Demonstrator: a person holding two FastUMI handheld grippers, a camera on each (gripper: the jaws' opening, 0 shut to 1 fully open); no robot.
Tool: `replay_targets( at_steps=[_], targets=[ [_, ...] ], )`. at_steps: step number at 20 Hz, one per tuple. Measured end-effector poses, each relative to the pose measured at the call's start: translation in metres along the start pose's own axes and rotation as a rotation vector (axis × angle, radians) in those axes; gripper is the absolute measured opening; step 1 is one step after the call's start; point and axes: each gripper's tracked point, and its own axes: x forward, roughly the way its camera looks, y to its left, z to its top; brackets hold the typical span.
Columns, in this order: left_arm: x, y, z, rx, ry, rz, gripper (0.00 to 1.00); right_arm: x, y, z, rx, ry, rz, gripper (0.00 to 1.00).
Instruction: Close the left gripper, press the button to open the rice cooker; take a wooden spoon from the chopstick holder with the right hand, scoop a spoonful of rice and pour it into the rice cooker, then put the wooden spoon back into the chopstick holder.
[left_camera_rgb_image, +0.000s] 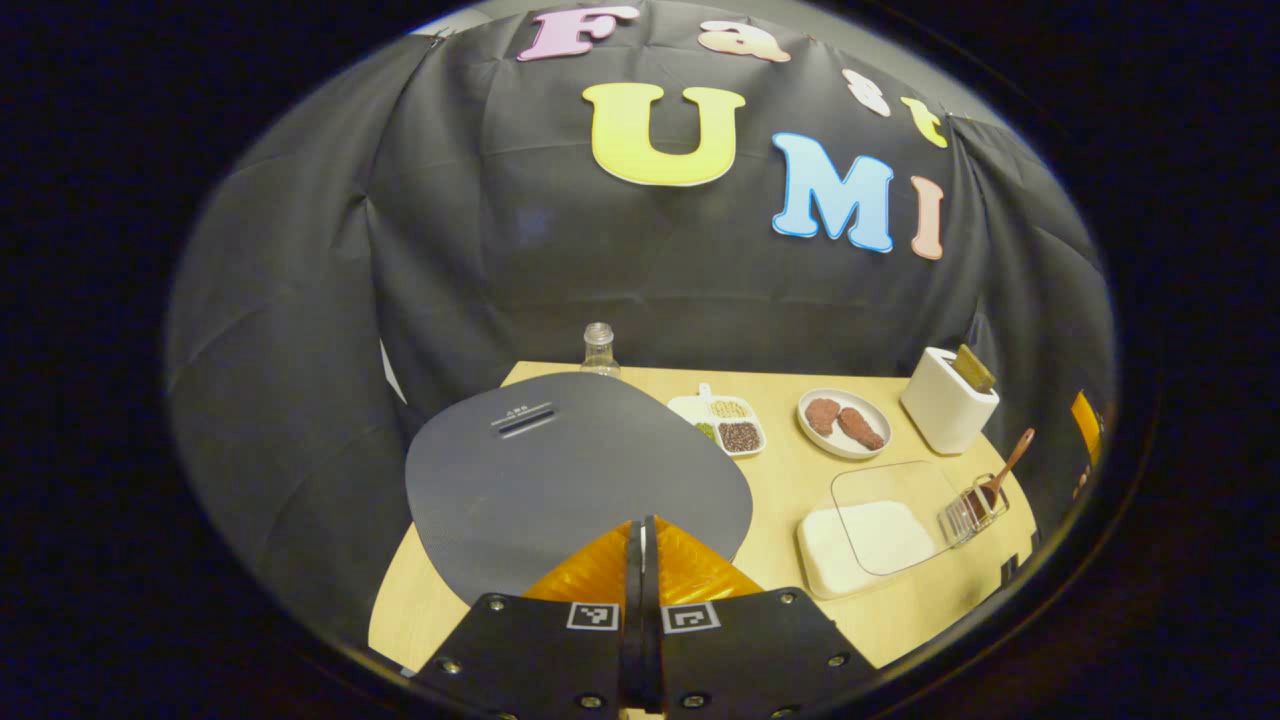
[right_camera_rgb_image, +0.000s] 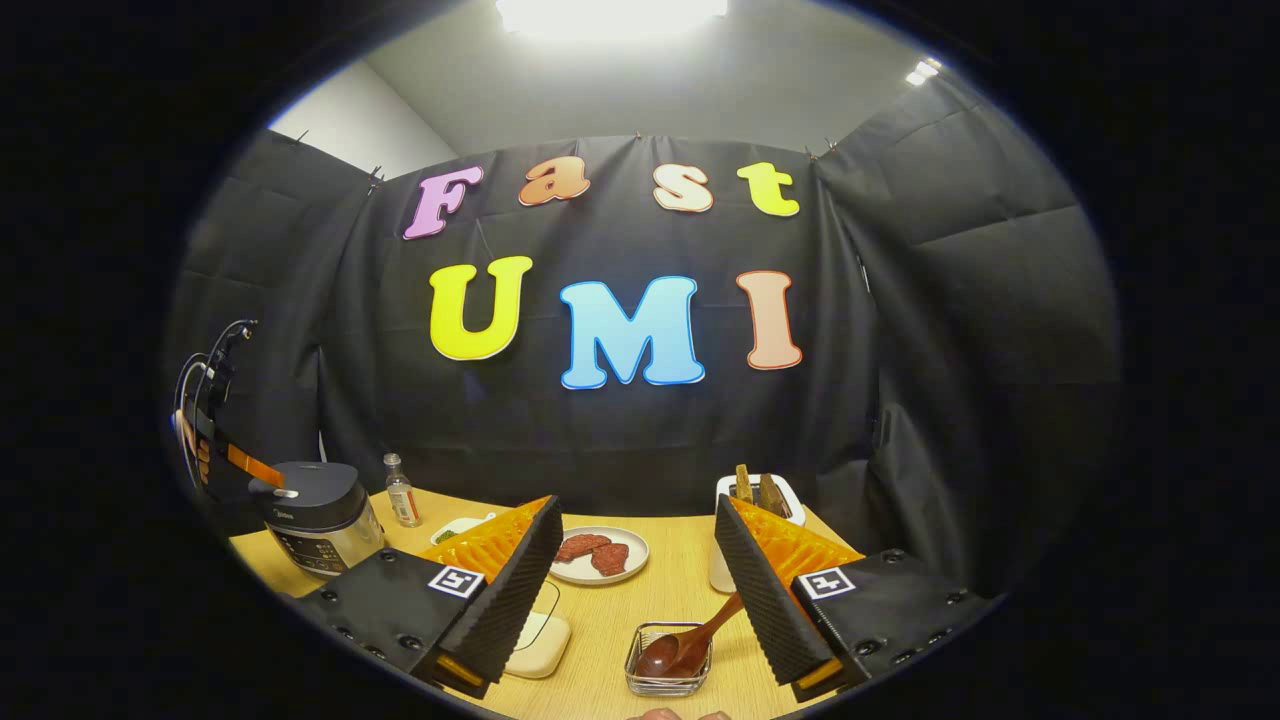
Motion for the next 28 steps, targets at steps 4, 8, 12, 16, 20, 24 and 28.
replay_targets(
  at_steps=[4,8,12,16,20,24,28],
  targets=[
    [0.001,-0.001,0.000,0.050,-0.008,0.023,0.01,0.002,-0.004,-0.005,0.013,0.008,-0.001,0.98],
    [0.002,-0.003,-0.003,0.050,0.002,0.020,0.01,0.002,-0.005,-0.010,0.025,0.016,0.003,0.97],
    [0.006,0.005,-0.008,0.072,0.001,0.058,0.01,0.000,-0.002,-0.010,0.053,0.017,0.019,0.97],
    [0.006,0.005,-0.009,0.080,0.009,0.037,0.02,0.003,-0.007,-0.014,0.053,0.019,0.002,0.96],
    [0.007,0.006,-0.011,0.087,0.030,0.016,0.02,0.003,-0.012,-0.027,0.046,0.038,-0.016,0.92],
    [0.010,0.005,-0.014,0.109,0.043,0.012,0.02,0.003,-0.017,-0.033,0.033,0.045,-0.036,0.96],
    [0.007,0.005,-0.012,0.111,0.027,0.010,0.02,0.005,-0.021,-0.034,0.046,0.055,-0.039,0.96]
  ],
)
